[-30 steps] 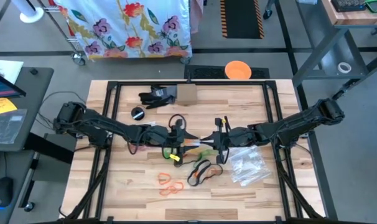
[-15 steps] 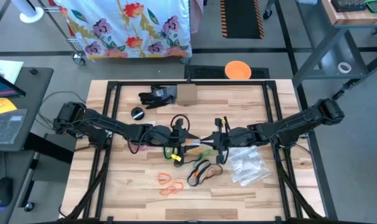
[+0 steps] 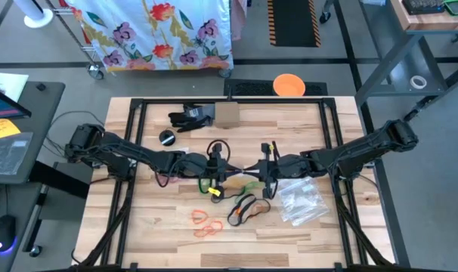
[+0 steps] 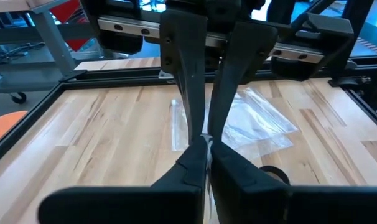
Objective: Sort rubber bands
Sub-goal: Close the transparent zip bag
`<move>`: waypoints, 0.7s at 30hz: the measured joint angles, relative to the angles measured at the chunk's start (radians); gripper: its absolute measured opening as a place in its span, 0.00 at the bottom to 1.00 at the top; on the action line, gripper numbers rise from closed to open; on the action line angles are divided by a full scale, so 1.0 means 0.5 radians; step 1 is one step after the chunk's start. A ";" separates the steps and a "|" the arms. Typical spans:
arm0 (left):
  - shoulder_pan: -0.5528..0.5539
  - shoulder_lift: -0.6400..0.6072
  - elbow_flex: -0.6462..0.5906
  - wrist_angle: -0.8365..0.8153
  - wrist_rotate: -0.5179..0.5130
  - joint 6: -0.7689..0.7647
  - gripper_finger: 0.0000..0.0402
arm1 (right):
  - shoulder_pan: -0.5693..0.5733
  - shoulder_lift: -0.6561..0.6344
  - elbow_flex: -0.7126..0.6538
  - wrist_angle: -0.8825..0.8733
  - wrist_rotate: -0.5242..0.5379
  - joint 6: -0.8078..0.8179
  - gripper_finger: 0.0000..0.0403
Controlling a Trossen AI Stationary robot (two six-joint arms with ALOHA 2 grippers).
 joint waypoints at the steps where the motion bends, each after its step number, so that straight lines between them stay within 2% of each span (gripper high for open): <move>1: 0.000 0.000 0.000 0.000 0.001 0.000 0.01 | 0.000 0.000 0.000 0.000 0.000 0.000 0.04; 21: -0.068 0.002 0.022 0.040 -0.020 0.054 0.00 | 0.002 -0.005 0.007 -0.062 -0.014 0.015 0.04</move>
